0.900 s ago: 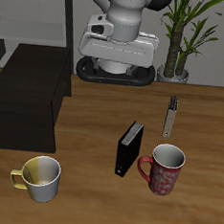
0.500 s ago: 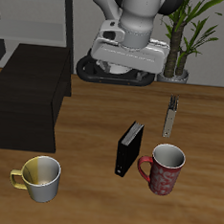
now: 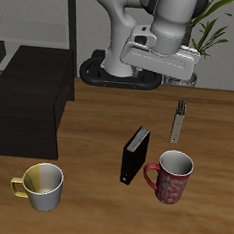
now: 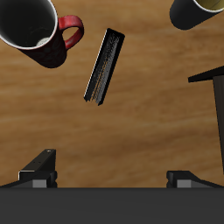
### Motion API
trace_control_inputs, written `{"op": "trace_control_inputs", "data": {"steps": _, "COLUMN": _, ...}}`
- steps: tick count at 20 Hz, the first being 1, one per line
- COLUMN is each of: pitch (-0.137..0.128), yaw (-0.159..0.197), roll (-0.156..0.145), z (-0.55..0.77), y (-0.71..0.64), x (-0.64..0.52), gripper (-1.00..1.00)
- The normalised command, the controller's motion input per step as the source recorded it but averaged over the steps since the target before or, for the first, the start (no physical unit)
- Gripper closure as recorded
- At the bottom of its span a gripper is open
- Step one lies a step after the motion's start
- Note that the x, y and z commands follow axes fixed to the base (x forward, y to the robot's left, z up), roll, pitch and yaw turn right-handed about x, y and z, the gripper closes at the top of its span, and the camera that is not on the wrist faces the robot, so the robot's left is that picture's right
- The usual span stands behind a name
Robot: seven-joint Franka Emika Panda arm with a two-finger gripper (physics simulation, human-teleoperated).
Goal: Place the yellow book flat on top of the shelf
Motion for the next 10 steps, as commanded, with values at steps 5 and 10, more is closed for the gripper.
{"op": "trace_control_inputs", "data": {"steps": 5, "pitch": -0.011, "yaw": 0.000, "roll": 0.017, "z": -0.31, "y": 0.53, "x": -0.28, "gripper": -1.00}}
{"op": "trace_control_inputs", "data": {"steps": 10, "pitch": -0.033, "yaw": 0.034, "roll": 0.037, "z": -0.17, "y": 0.36, "x": -0.19, "gripper": -1.00}}
